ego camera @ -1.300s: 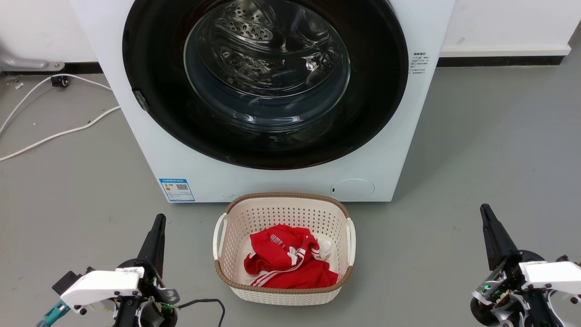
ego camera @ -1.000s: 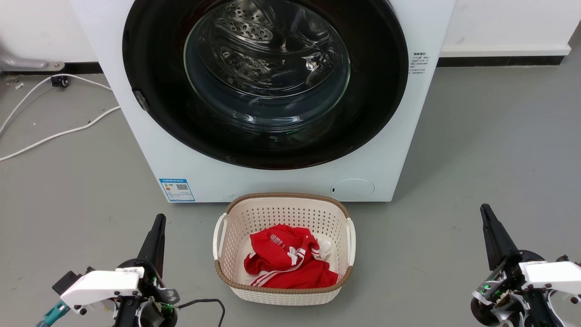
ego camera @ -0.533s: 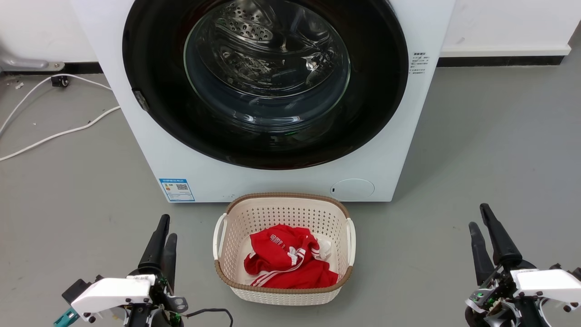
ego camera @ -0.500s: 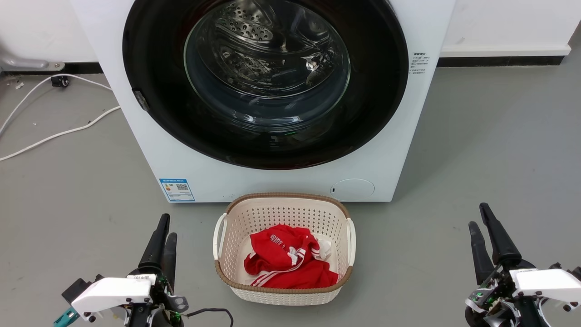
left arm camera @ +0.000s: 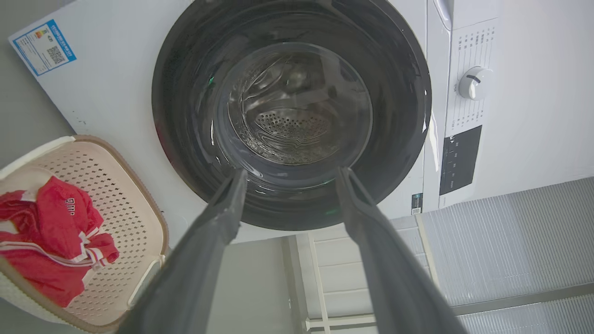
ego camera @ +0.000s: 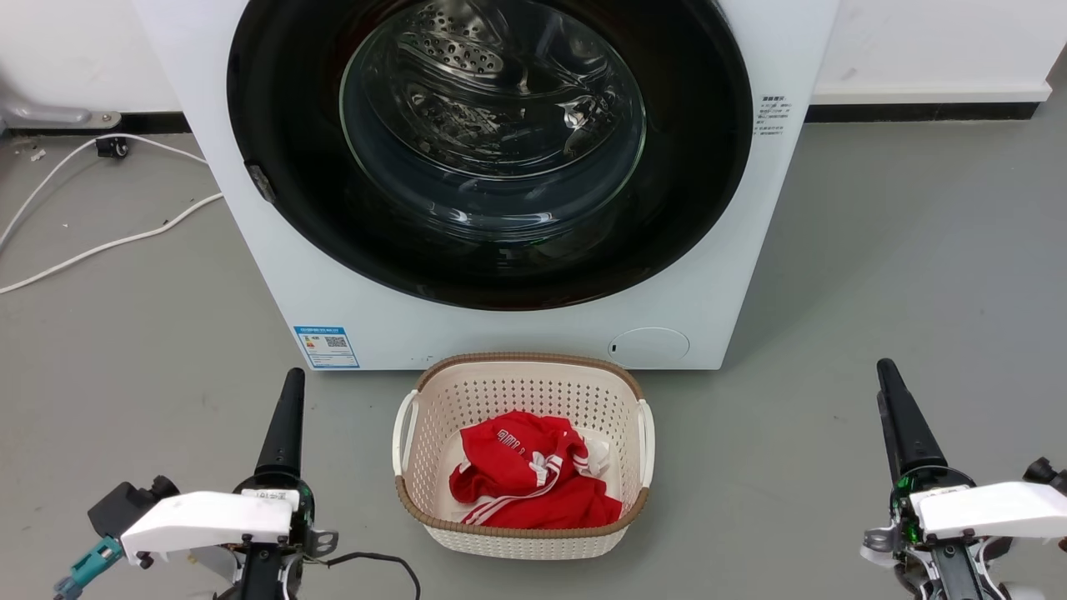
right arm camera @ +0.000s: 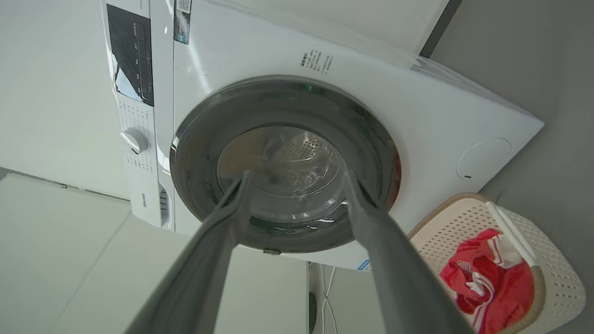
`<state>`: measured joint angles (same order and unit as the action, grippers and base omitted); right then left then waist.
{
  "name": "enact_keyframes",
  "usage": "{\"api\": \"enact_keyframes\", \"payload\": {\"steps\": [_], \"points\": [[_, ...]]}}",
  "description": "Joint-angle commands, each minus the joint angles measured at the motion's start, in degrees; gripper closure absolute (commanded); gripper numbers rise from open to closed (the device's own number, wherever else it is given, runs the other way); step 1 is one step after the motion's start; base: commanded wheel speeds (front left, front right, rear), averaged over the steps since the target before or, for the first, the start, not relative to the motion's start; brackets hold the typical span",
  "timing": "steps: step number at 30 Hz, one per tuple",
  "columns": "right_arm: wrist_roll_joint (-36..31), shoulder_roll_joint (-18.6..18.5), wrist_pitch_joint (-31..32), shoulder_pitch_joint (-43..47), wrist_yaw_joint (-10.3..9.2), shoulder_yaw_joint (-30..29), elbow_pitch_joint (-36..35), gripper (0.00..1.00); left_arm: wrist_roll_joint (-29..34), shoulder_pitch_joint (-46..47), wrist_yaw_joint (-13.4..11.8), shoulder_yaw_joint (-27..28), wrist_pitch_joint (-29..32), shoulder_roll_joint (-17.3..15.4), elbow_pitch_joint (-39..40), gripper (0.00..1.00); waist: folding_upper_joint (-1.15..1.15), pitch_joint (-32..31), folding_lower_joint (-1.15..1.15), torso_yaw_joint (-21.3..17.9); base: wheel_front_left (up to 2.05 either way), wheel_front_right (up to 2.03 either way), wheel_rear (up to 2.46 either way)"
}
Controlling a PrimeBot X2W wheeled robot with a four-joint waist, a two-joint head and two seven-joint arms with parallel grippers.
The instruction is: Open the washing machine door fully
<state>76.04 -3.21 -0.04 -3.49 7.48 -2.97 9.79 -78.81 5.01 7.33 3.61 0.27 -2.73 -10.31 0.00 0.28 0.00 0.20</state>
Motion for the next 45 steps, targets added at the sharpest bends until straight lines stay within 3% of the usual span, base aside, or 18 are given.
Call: {"api": "enact_keyframes", "payload": {"steps": [1,18,45], "points": [[-4.14,-0.06,-0.76,-0.71,0.01,0.07,-1.82,0.0,3.84,1.24,0.1,0.09,-0.76,-0.24,1.89,0.0,0.0,0.01,0.0,-0.01,0.0,0.0,0.0],[-27.5,0.05,-4.28,0.76,0.01,0.63,-5.05,0.0,23.28,1.43,0.02,1.03,-4.35,-0.13,4.98,0.0,0.0,-0.05,0.0,-0.21,0.0,0.0,0.0],[-50.66,0.19,-6.5,2.13,0.01,2.45,-7.9,0.0,49.51,0.43,-2.62,-2.03,-8.82,-0.17,6.1,0.0,0.0,-0.21,0.0,-0.8,0.0,0.0,0.0]]}}
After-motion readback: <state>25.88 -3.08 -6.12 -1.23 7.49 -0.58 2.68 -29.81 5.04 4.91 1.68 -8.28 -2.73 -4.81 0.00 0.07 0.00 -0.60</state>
